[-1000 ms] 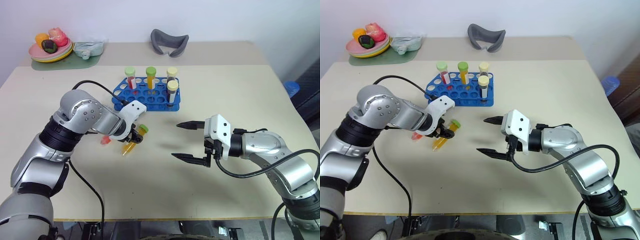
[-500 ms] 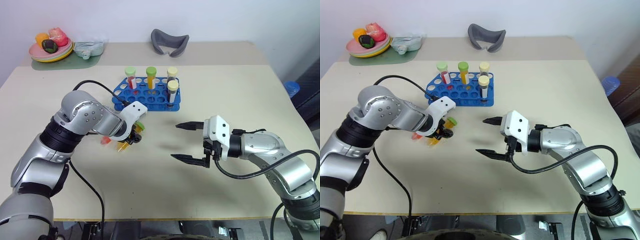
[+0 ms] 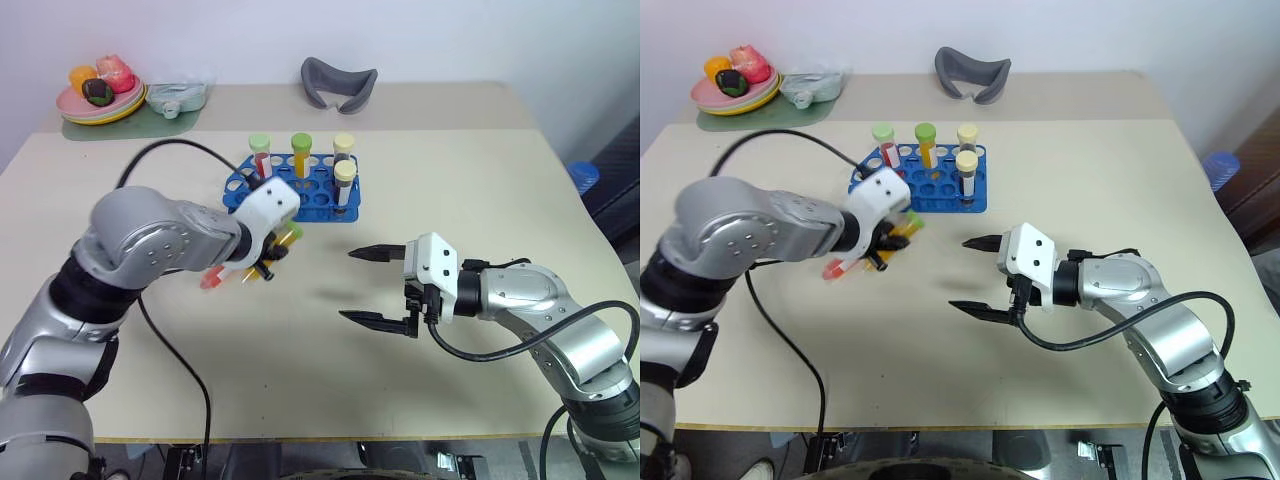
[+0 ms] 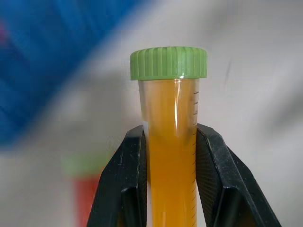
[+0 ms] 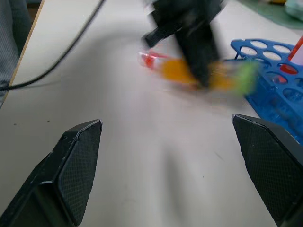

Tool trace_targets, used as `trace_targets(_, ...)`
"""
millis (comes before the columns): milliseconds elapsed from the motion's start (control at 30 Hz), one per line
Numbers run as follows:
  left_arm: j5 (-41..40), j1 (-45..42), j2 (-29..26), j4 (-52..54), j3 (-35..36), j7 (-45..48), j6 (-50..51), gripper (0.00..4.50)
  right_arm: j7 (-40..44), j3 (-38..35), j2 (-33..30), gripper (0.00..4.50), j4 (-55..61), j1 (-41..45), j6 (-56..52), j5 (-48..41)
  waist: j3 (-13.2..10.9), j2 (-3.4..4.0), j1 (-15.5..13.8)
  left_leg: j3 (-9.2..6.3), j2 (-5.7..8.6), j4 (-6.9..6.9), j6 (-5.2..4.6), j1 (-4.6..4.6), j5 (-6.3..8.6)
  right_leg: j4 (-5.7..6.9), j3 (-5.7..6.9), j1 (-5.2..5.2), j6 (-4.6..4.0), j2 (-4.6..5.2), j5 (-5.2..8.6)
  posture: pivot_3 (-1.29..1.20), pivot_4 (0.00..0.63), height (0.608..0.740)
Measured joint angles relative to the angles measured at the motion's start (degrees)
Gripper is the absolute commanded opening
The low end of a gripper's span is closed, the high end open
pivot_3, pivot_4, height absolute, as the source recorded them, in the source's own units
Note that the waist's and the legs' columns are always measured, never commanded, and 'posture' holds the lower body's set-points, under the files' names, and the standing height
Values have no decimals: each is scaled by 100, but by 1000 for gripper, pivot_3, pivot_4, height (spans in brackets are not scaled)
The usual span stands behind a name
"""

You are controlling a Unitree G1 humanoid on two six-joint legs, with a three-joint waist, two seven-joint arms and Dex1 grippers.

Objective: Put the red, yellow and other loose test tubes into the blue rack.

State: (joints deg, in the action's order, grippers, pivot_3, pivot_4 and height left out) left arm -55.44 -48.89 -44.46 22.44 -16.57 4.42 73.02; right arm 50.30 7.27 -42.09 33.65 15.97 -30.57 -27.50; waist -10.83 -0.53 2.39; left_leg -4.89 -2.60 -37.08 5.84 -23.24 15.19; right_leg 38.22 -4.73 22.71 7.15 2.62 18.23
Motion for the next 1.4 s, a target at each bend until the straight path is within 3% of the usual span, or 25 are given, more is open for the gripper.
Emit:
trace_targets(133,871,730,220,131,580,654,-1679,759,-461,-145,354,4500,-18,11,-233,-78,1,0,4,2,0,-1,-3,1,2,1,-1,-1,0,1,0,0,150,740)
trace_targets(233,1633,1104,862,-139,656,699,-2735,759,-901,-248,649,4500,-64,43,-427,-86,2,0,-14,2,1,-5,-15,-3,8,-2,0,-3,1,2,-1,0,150,740)
trace_targets(400,3521,1218,2344,-1251,304,-27,-4782,759,-1500,-364,1062,4500,-142,92,-647,-82,3,-3,-84,3,6,-6,-11,-9,6,-11,1,-1,2,6,-1,0,150,740)
trace_targets(533,4417,1272,2970,-2112,178,-222,-6131,759,-1606,-345,1075,4500,-141,47,-663,-60,4,-1,-96,5,5,-3,-15,-7,8,-7,1,5,2,3,-1,0,150,740)
trace_targets(867,4687,1331,3707,-3644,693,319,-7646,759,-1724,-342,1078,4500,-134,23,-669,-36,4,-1,-131,5,6,-5,-20,-8,11,-6,1,3,2,5,-1,0,150,740)
trace_targets(1400,5118,1090,4140,-4879,955,596,-8575,759,-1732,-382,1048,4500,9,-27,-757,-91,5,-1,-138,4,6,-5,-19,-7,11,-7,3,1,2,4,-1,0,150,740)
